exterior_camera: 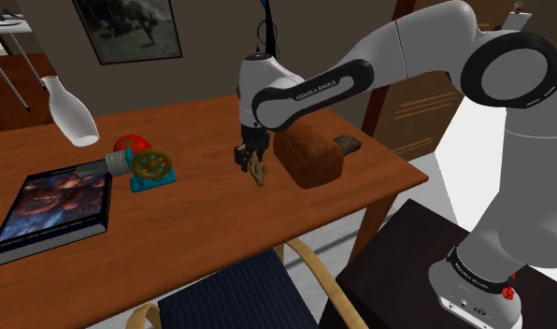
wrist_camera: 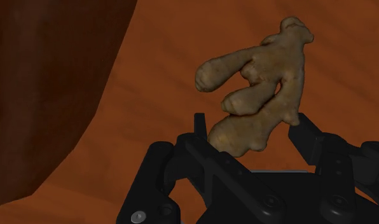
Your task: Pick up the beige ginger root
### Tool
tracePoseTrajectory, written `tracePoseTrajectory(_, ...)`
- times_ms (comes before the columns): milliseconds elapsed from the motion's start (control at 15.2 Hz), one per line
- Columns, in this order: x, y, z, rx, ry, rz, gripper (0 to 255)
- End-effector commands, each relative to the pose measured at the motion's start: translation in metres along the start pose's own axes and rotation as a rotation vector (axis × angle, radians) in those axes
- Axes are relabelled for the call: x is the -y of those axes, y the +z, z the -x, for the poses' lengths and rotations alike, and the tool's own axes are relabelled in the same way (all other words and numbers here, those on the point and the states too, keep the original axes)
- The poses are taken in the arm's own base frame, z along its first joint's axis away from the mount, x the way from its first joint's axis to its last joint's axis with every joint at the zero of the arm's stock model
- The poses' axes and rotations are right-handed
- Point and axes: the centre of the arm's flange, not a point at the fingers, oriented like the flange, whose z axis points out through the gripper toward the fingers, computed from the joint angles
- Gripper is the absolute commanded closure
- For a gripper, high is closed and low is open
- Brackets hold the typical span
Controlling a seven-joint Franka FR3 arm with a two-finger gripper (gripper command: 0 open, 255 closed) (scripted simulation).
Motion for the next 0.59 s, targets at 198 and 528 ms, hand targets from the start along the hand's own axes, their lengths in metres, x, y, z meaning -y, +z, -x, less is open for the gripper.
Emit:
tracePoseTrajectory(198, 0.001, -0.027, -0.002, 0.000, 0.000, 0.000, 255)
tracePoseTrajectory(528, 0.002, -0.043, -0.004, 0.000, 0.000, 0.000, 255)
